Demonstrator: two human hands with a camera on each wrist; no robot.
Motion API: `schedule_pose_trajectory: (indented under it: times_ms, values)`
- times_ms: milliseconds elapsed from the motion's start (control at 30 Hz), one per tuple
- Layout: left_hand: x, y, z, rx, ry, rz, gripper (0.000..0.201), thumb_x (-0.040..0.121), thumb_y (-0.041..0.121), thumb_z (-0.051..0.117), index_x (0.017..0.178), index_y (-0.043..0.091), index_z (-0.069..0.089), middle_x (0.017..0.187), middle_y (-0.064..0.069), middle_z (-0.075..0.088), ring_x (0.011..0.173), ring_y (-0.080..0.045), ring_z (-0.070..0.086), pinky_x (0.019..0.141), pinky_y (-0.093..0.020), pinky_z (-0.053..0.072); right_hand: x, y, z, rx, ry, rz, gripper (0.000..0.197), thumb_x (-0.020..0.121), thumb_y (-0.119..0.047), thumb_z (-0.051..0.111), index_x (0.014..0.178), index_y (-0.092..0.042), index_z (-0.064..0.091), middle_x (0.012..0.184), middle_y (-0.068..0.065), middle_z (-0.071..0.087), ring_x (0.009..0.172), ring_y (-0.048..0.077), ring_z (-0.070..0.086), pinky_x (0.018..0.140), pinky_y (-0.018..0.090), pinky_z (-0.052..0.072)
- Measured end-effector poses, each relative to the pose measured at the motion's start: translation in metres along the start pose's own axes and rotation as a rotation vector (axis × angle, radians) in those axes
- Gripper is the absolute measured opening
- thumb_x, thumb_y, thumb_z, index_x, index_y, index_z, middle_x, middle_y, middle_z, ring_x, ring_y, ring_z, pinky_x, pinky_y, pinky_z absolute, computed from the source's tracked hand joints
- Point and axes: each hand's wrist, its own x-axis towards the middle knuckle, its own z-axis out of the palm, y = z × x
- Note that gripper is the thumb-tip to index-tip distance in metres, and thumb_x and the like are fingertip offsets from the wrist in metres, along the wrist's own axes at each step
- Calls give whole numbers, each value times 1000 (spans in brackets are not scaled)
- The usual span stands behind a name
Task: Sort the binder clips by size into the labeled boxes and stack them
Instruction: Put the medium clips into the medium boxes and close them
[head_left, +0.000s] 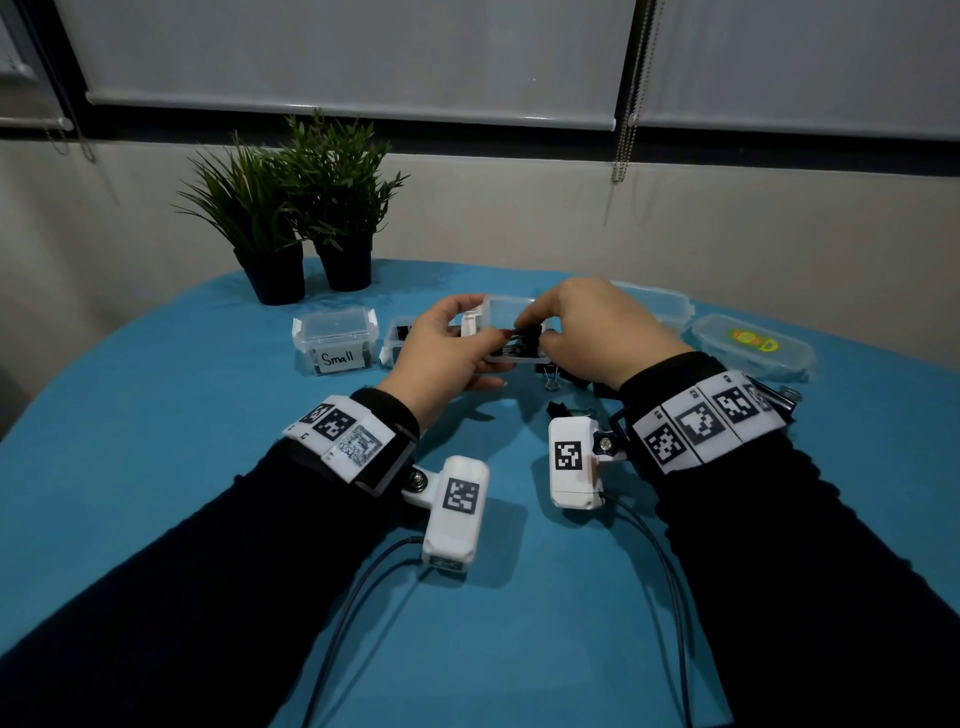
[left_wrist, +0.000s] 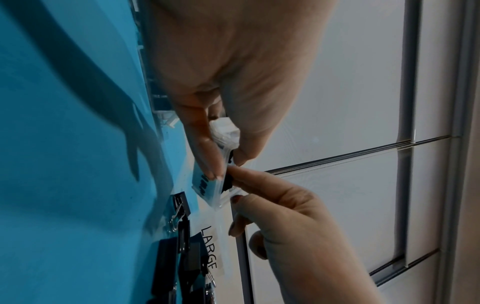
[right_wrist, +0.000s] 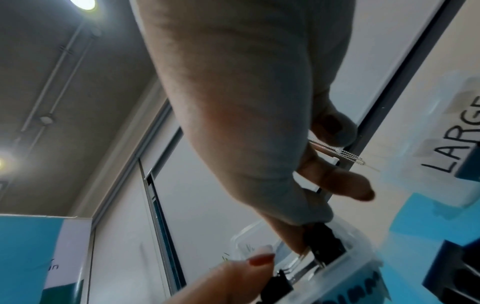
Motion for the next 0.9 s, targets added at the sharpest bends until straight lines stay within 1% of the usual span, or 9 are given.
schedule_pose_trajectory:
  times_ms: [67, 200, 367, 533, 667, 733, 800, 867, 900]
  values:
    - [1, 0, 0, -19, 4, -6, 44, 92, 3, 69, 130, 17, 54, 87, -6, 70, 65, -19, 74, 52, -25, 58, -1, -3, -2, -32, -24, 24, 44, 90, -9, 53, 115, -38, 74, 118, -6, 71, 105, 21, 63, 88, 33, 52]
    - [1, -2, 3, -60, 2, -20, 46, 90, 1, 70, 131, 16, 55, 84, -9, 70, 72, -29, 73, 54, -26, 59, 0, -6, -2, -47, -73, 66, 47, 88, -6, 53, 113, -38, 75, 112, -3, 72, 95, 21, 62, 85, 33, 54]
    - [3, -1, 3, -112, 5, -34, 47, 91, 2, 70, 133, 15, 55, 73, -4, 73, 66, -23, 73, 51, -24, 57, 1, -4, -1, -25, -72, 58, 54, 85, -1, 50, 115, -39, 74, 118, -2, 71, 102, 24, 62, 90, 37, 54]
    - [2, -1, 3, -71, 9, -52, 48, 92, 7, 70, 136, 17, 52, 83, -7, 74, 67, -19, 74, 47, -24, 53, 0, 0, 2, 69, -31, 49, 49, 84, -2, 49, 110, -33, 77, 123, -4, 71, 109, 21, 64, 95, 36, 53]
    - [2, -2, 2, -54, 23, -62, 48, 94, 9, 68, 138, 18, 50, 90, -6, 73, 68, -15, 75, 45, -22, 51, -1, 2, 2, 135, 46, 14, 43, 88, -5, 52, 117, -27, 76, 123, -1, 72, 109, 18, 65, 95, 28, 50]
    - [2, -3, 1, -61, 29, -65, 48, 95, 10, 68, 138, 18, 50, 96, -8, 74, 70, -16, 75, 46, -22, 51, -1, 2, 3, 214, 123, -4, 39, 87, -6, 54, 114, -24, 77, 116, -2, 75, 105, 15, 67, 94, 26, 51]
    - [2, -3, 0, -61, 37, -66, 47, 94, 10, 68, 137, 19, 51, 101, -10, 74, 73, -18, 75, 46, -22, 52, 1, 5, 3, 327, 244, 4, 33, 84, -5, 56, 100, -21, 80, 99, -2, 78, 92, 15, 70, 90, 30, 56]
    - [1, -1, -1, -58, 43, -68, 46, 94, 10, 69, 135, 21, 52, 104, -10, 74, 78, -20, 76, 47, -23, 53, 4, 12, 1, 384, 356, 100, 26, 80, -5, 58, 84, -20, 79, 79, -5, 74, 76, 17, 69, 78, 36, 60]
    - [0, 0, -2, -60, 44, -67, 46, 93, 10, 70, 133, 22, 52, 105, -10, 74, 79, -21, 76, 48, -23, 53, 6, 16, 0, 383, 369, 171, 22, 79, -5, 58, 78, -18, 75, 74, -5, 71, 72, 19, 68, 74, 38, 61]
